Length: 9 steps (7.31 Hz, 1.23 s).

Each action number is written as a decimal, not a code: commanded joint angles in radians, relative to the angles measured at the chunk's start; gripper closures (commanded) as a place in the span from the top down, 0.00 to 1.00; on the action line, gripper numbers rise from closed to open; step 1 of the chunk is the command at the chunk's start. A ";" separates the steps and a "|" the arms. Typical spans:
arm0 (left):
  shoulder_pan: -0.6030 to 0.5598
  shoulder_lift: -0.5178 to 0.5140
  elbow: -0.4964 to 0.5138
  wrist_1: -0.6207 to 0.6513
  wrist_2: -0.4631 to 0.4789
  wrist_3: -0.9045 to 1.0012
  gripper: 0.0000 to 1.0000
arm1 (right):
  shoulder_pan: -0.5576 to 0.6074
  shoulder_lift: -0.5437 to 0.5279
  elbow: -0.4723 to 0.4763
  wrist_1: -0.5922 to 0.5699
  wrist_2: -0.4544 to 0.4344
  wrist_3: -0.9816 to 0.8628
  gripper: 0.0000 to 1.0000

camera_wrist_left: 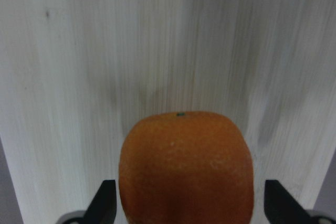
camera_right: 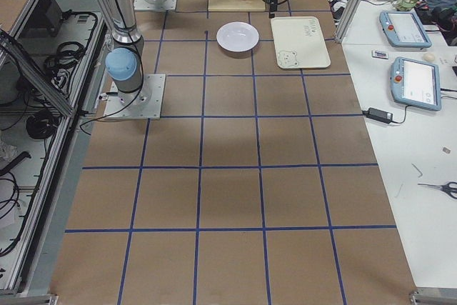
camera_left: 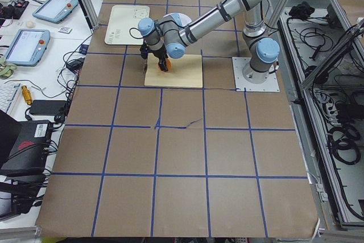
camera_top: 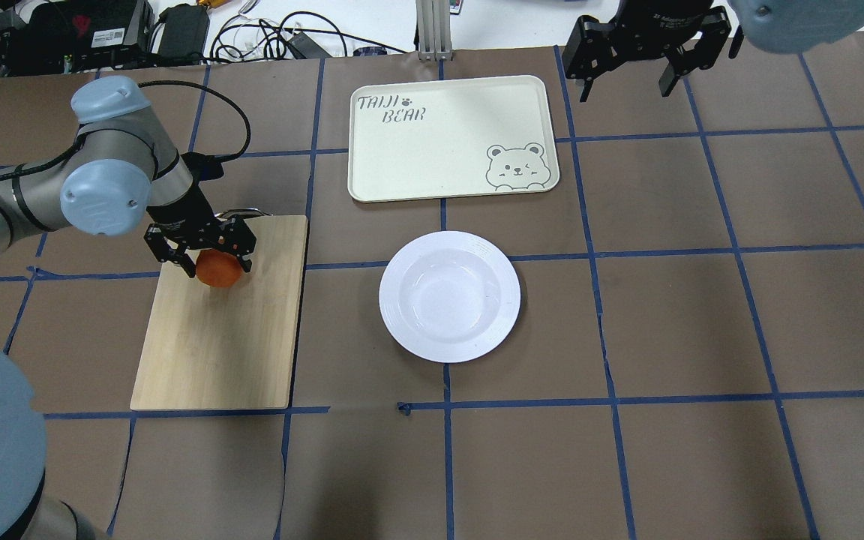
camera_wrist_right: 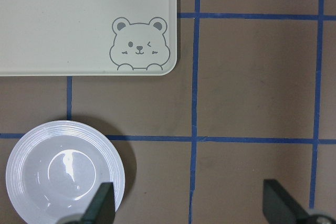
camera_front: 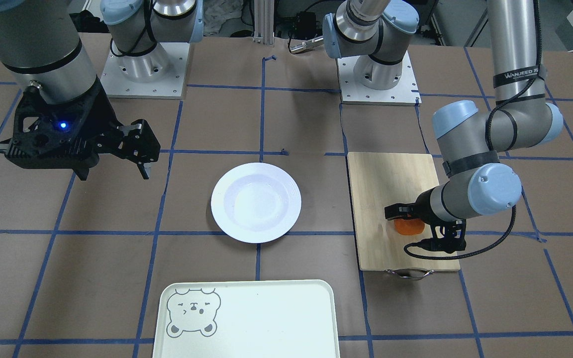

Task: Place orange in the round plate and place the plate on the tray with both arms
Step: 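Lift the orange with the left gripper and carry it over the white plate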

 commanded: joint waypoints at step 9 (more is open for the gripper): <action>-0.199 0.024 0.139 0.074 -0.189 -0.419 0.00 | -0.003 0.000 0.000 -0.001 -0.001 -0.003 1.00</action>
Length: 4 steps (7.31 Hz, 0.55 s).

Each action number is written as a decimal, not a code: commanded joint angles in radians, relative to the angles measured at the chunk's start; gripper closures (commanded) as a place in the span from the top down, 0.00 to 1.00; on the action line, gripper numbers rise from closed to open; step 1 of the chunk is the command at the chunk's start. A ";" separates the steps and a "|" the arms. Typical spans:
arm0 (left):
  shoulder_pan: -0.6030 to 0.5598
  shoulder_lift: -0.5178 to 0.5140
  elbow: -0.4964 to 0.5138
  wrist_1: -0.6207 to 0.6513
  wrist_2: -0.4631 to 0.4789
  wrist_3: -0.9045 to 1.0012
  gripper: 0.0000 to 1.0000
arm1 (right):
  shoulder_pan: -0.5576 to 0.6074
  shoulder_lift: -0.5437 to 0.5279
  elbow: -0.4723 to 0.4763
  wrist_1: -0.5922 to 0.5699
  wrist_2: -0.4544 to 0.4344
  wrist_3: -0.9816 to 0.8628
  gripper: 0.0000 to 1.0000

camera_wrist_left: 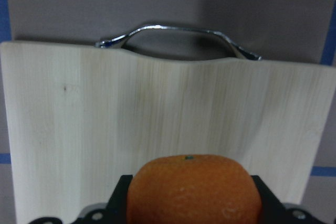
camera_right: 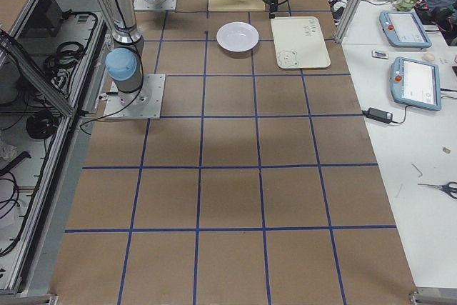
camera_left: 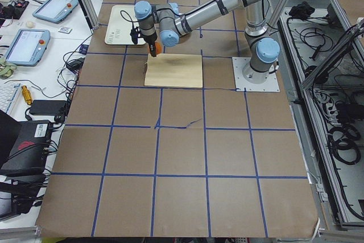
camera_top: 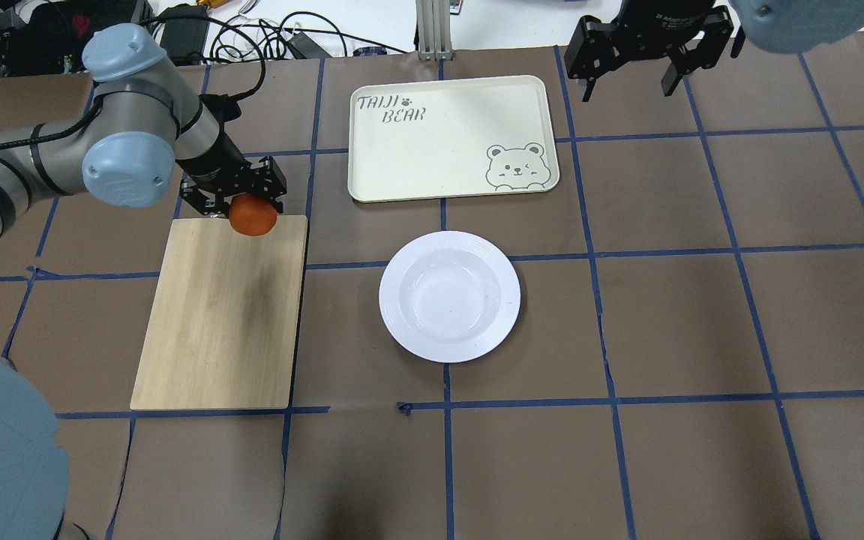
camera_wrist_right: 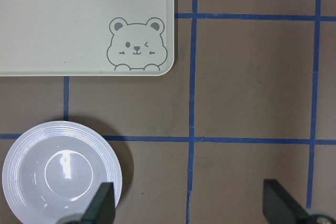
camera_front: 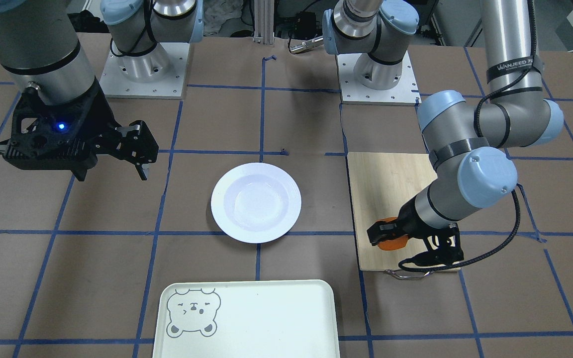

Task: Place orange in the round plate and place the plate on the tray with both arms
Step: 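Lift the orange with the left gripper and carry it over the white plate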

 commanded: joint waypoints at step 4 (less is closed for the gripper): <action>-0.307 -0.035 0.013 0.016 -0.112 -0.405 0.00 | -0.001 -0.001 -0.001 0.000 0.004 -0.001 1.00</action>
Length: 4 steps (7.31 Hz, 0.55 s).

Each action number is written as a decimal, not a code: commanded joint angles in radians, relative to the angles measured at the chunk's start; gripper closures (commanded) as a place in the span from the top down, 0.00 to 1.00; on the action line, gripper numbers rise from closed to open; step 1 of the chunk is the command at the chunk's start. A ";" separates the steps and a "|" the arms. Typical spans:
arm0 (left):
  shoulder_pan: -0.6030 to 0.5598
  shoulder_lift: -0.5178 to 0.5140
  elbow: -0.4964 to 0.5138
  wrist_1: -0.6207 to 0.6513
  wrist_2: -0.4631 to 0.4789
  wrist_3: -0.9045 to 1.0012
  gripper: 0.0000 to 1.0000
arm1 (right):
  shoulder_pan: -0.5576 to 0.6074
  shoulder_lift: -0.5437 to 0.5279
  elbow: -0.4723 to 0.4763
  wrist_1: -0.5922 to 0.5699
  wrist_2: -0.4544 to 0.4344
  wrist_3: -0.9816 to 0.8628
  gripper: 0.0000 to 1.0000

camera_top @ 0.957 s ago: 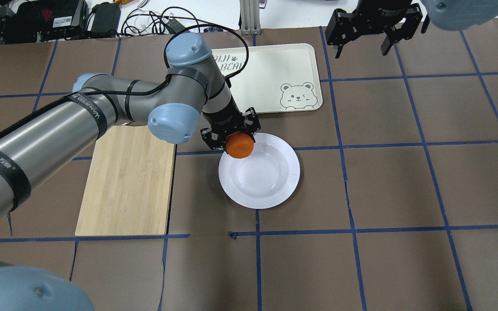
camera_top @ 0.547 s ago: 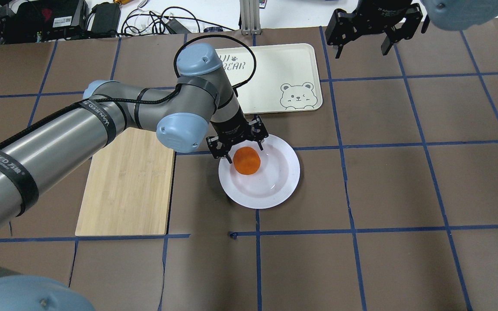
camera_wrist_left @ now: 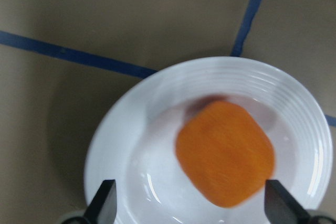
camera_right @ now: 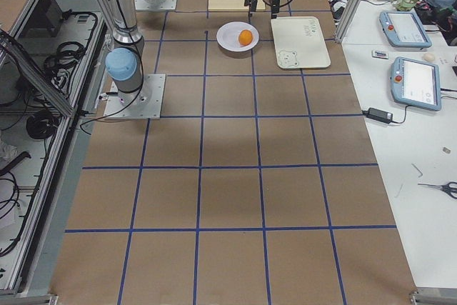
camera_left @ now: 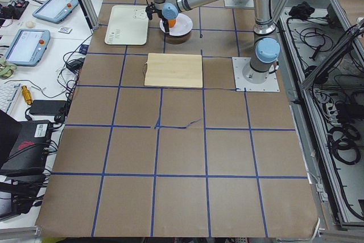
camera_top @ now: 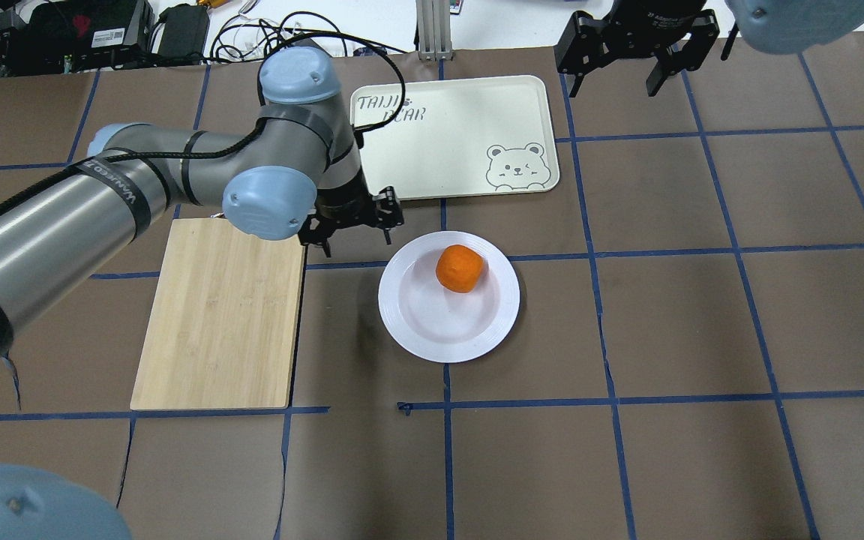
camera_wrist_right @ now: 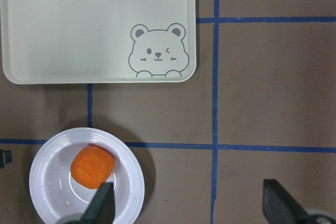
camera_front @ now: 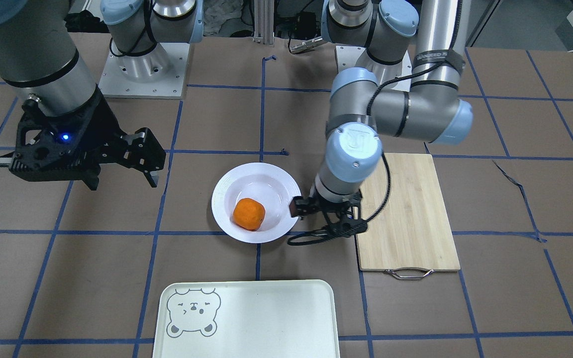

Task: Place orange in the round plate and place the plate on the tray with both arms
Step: 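Open the left gripper to drop the orange onto the plate and withdraw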

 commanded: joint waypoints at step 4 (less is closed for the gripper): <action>0.331 0.070 0.099 -0.161 0.131 0.289 1.00 | -0.013 0.161 0.158 -0.051 0.188 0.012 1.00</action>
